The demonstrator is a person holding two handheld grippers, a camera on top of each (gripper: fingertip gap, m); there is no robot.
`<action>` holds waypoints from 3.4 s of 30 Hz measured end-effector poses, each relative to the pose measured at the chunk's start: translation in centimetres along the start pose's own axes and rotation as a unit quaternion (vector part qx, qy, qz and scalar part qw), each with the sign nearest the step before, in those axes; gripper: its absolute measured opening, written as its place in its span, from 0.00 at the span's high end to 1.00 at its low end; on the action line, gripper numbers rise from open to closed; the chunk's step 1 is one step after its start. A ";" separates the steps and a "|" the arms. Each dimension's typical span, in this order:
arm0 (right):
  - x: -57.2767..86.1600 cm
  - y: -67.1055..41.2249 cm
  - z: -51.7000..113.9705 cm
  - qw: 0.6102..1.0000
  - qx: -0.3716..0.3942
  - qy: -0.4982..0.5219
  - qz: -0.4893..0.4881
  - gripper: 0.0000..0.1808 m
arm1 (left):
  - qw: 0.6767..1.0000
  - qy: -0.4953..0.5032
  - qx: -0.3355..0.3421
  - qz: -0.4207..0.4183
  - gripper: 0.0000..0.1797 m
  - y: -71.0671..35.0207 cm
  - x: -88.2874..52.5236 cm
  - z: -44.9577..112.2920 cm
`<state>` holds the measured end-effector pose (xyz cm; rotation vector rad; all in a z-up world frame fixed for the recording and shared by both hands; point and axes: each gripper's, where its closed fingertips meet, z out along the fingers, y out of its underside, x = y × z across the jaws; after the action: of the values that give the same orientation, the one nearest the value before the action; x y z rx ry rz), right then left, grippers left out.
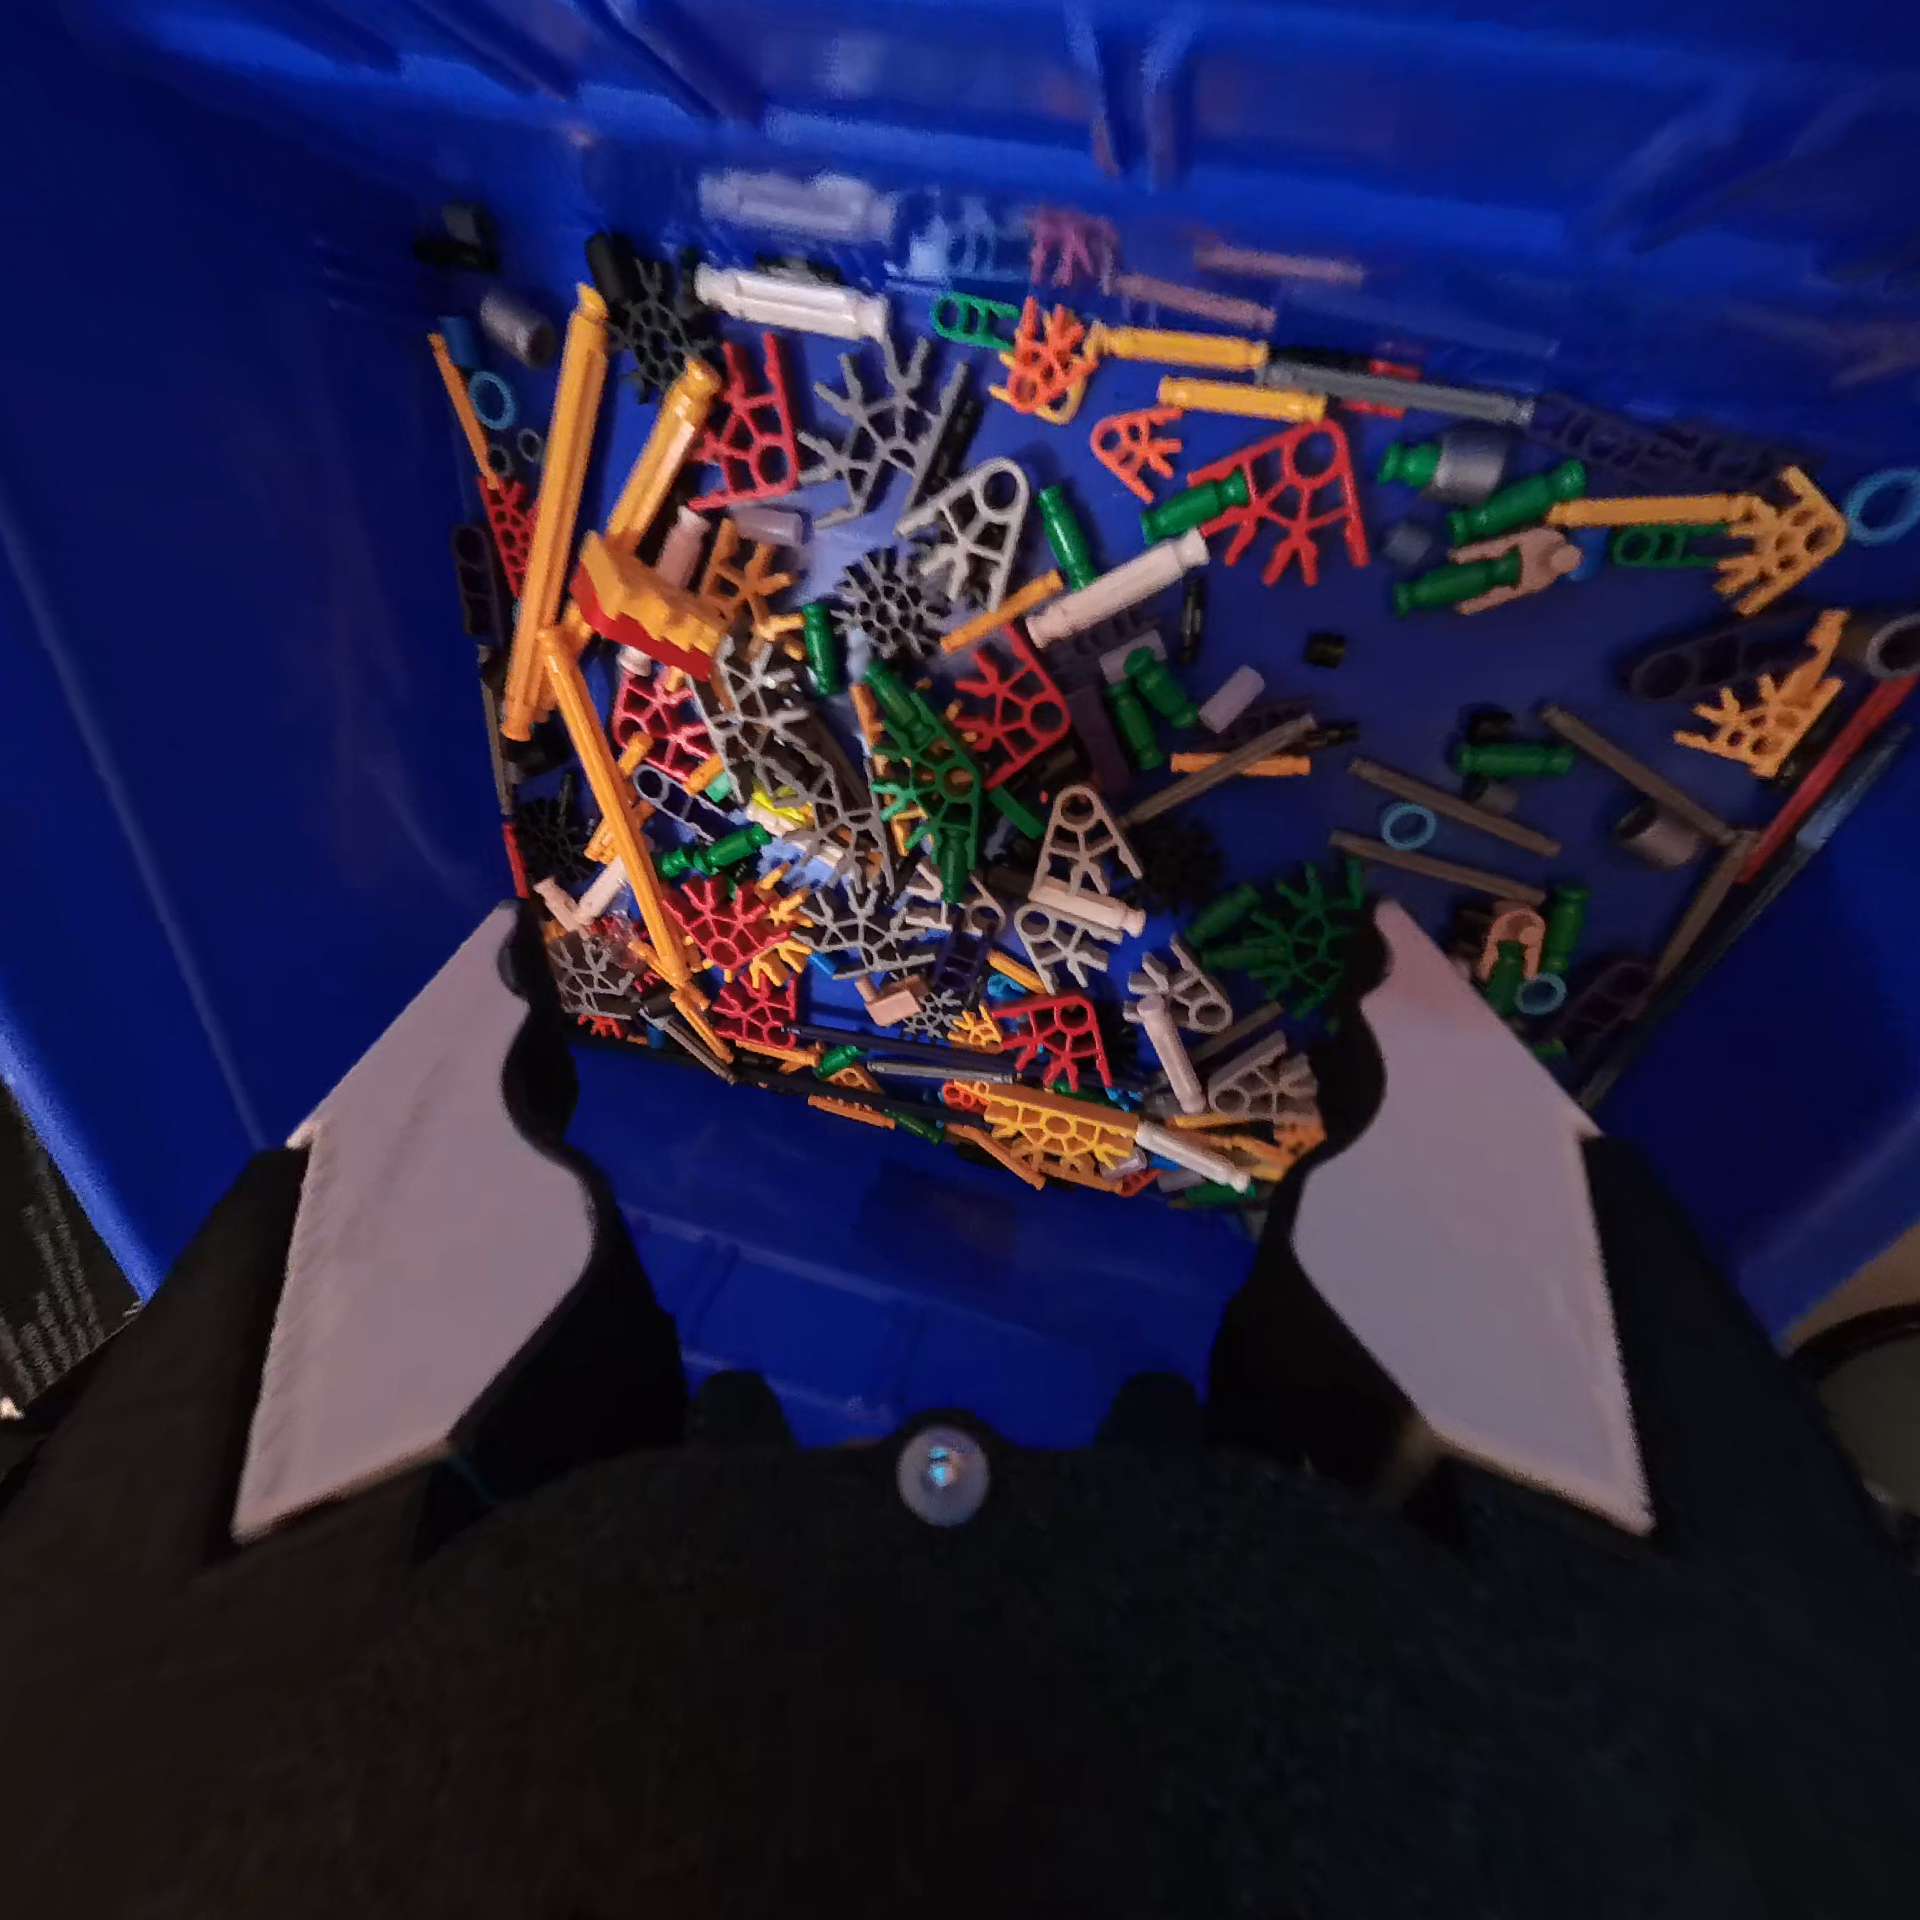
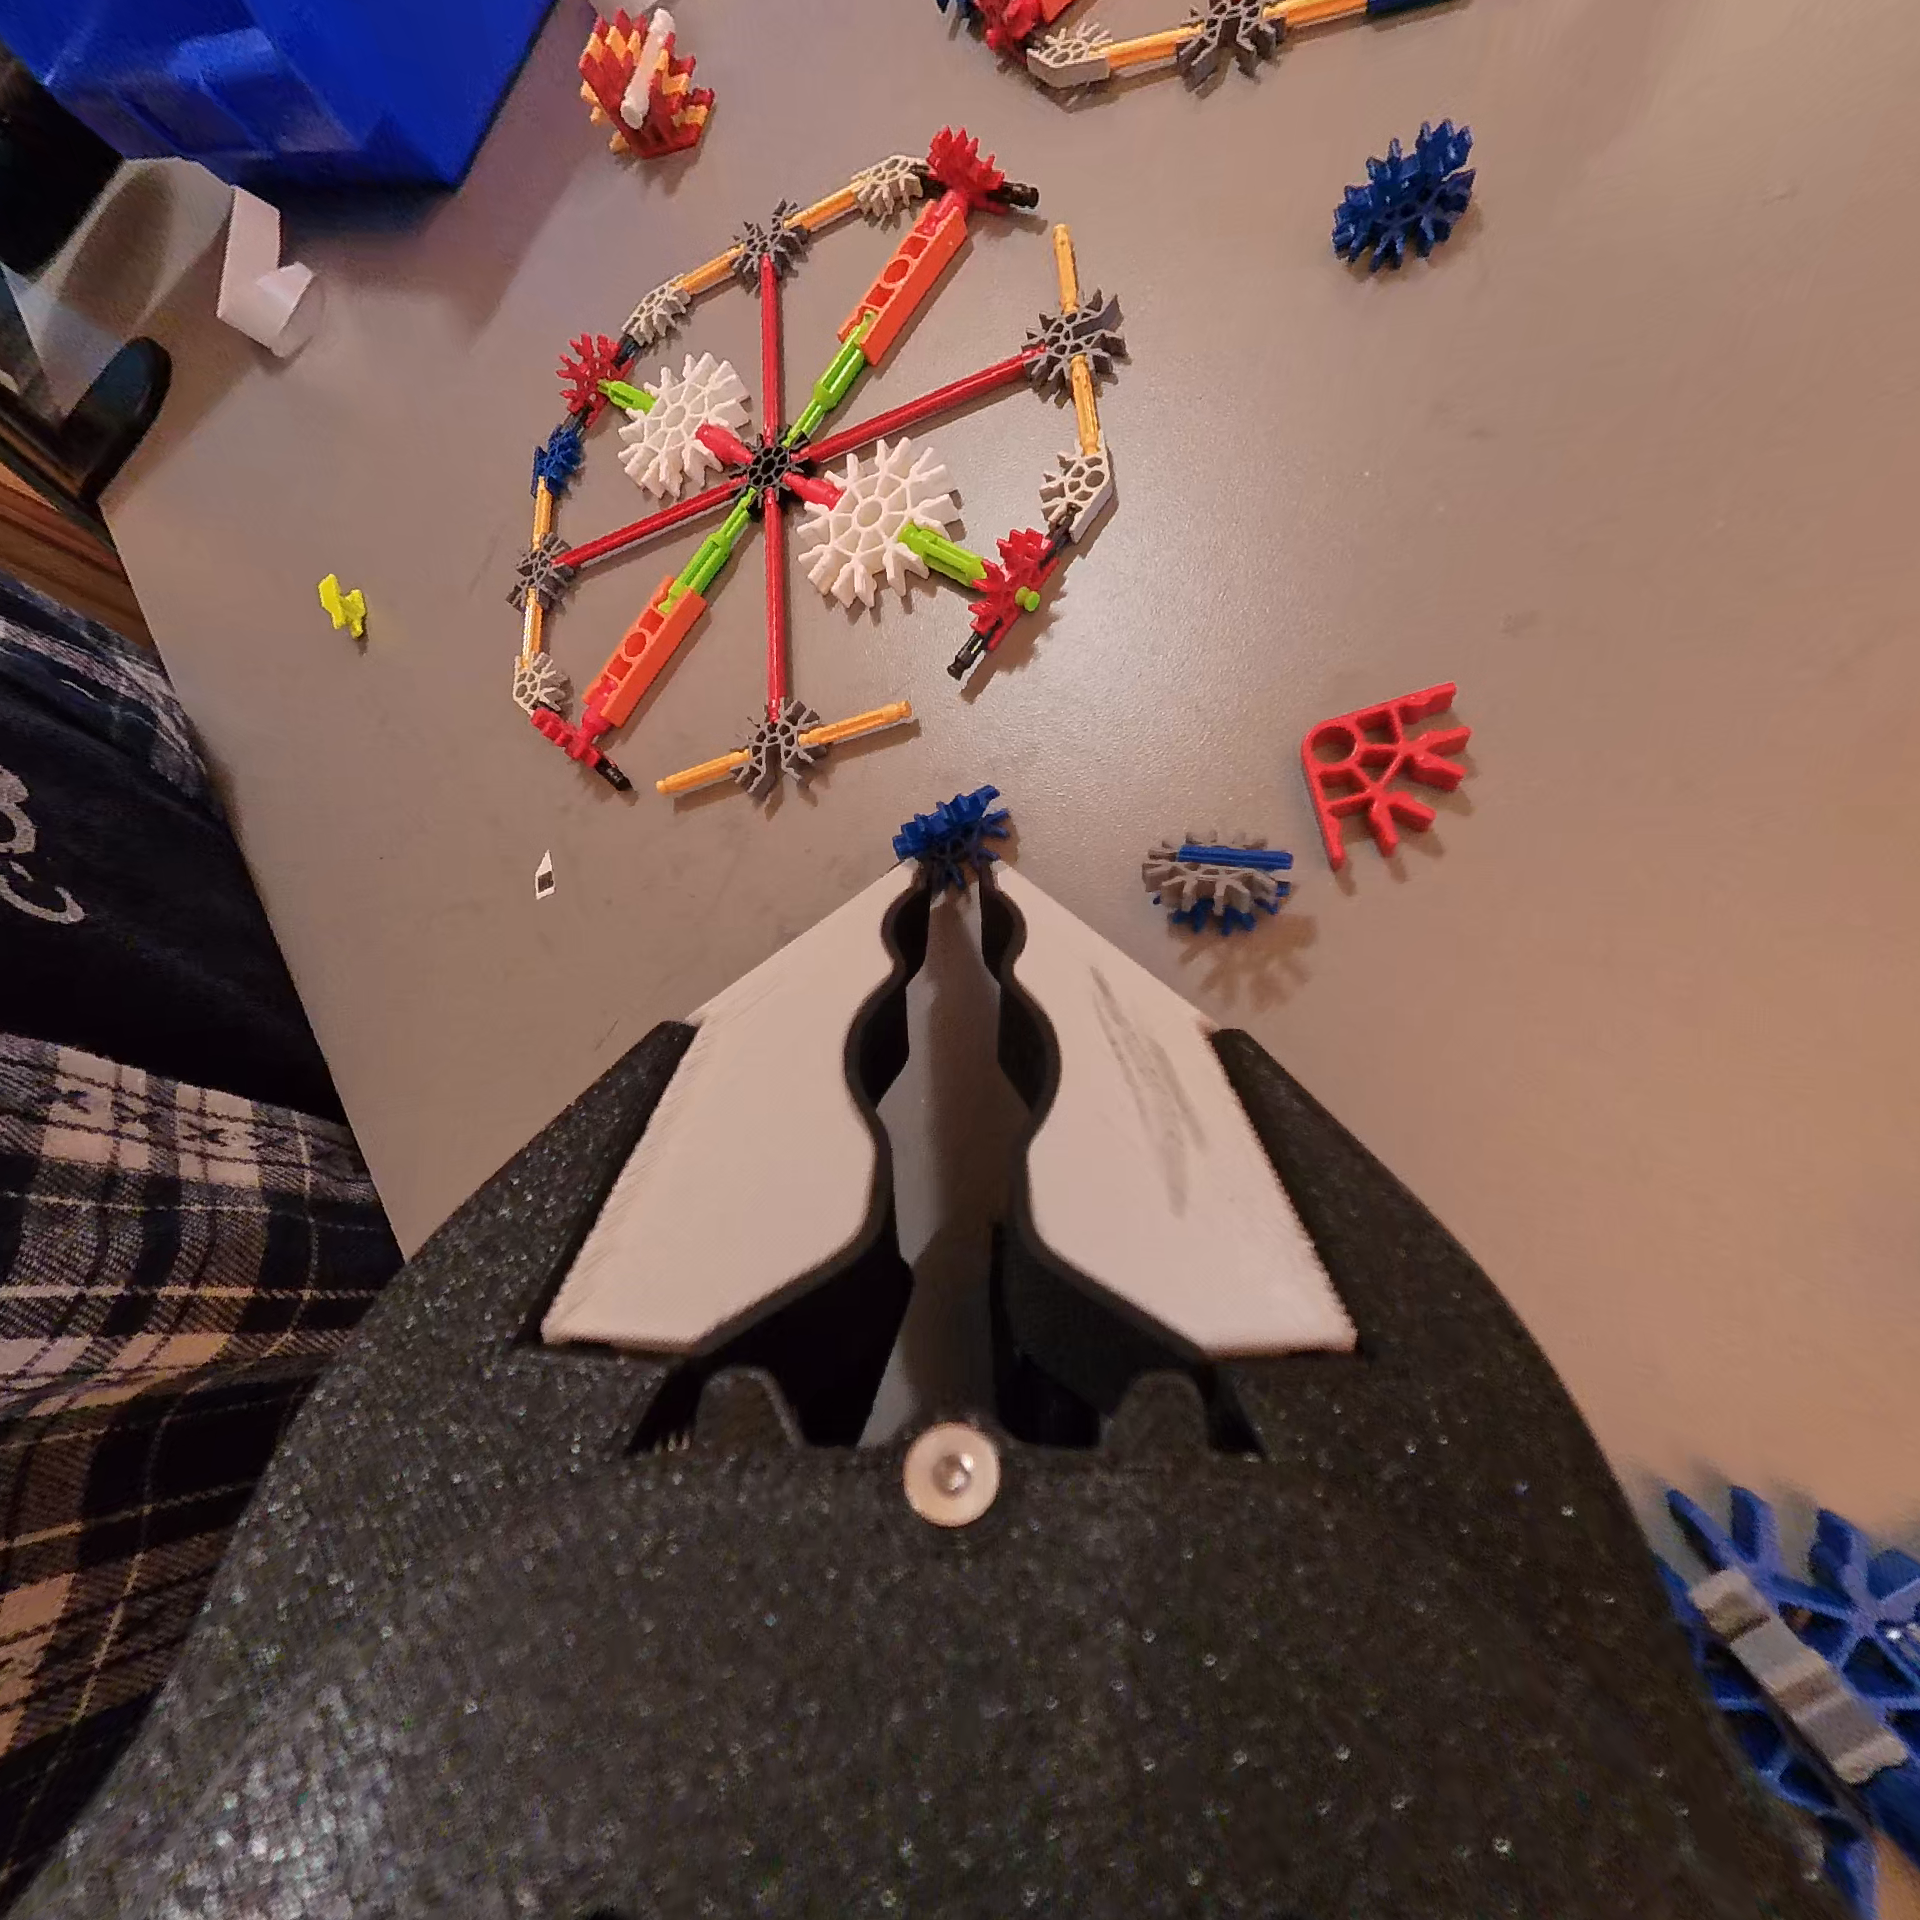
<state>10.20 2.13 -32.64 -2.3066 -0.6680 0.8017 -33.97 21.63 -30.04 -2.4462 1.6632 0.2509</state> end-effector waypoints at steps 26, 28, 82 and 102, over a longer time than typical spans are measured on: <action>0.0 -0.1 -0.1 1.000 0.003 0.001 -0.002 0.95 | 0.994 0.008 -0.084 0.076 0.14 3.2 2.3 1.3; 0.0 -0.1 -0.1 1.000 0.004 0.001 -0.003 0.95 | 0.994 0.000 -0.079 0.072 0.14 3.0 1.9 1.3; -0.2 0.0 -0.1 1.000 0.002 -0.013 0.006 0.96 | 0.979 -0.055 -0.176 0.085 0.16 7.9 -3.0 0.9; -0.3 -0.3 -0.3 1.000 0.014 -0.019 0.005 0.96 | 0.978 -0.069 -0.174 0.090 0.20 6.7 -4.6 0.3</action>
<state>10.16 2.03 -32.12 -2.2769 -0.6570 0.8558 -41.86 23.47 -29.61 -2.4367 1.9159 0.7783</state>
